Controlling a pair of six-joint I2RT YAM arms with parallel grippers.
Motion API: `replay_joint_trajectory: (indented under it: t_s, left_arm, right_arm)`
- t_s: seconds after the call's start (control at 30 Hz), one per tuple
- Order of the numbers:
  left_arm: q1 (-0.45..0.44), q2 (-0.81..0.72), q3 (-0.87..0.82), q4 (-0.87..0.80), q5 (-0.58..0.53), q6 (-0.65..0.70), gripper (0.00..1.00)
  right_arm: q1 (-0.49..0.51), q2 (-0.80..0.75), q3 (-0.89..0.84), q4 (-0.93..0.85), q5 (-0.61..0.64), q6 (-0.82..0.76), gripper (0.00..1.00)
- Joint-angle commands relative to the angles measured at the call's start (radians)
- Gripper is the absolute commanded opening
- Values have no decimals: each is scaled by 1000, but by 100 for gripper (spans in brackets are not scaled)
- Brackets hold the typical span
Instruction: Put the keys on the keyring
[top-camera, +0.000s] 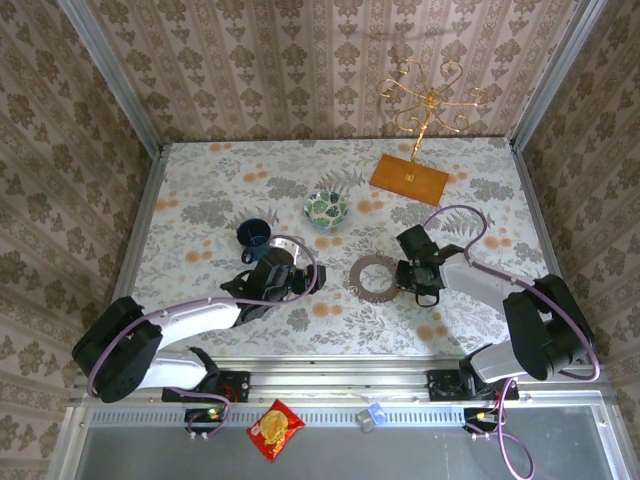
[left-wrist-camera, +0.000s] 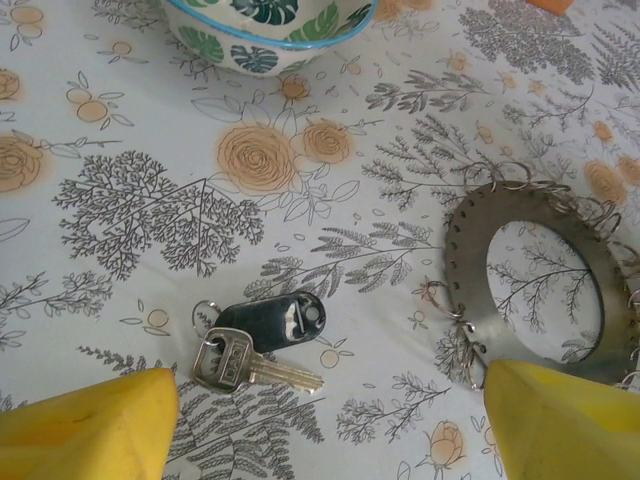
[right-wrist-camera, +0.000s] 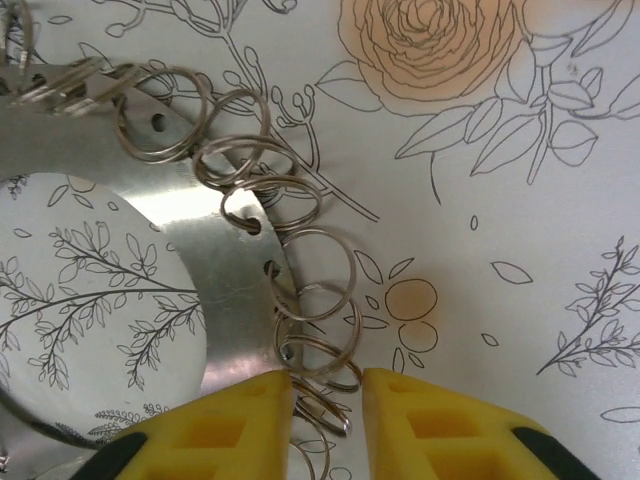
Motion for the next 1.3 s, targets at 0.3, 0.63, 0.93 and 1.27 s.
replay_joint_trajectory:
  t_s: [0.3, 0.63, 0.93, 1.27]
  left_arm:
    - [-11, 15, 36, 33, -13, -11, 80]
    - [-12, 32, 39, 43, -2, -12, 80]
    - [-14, 31, 34, 54, -40, -41, 80]
    - [18, -201, -65, -162, -323, -278, 81]
  right_arm:
    - [-7, -29, -52, -15, -26, -6, 9]
    - [-40, -140, -84, -82, 1, -10, 2]
    - [79, -161, 73, -240, 75, -86, 21]
    - [345, 210, 430, -305, 190, -118, 31]
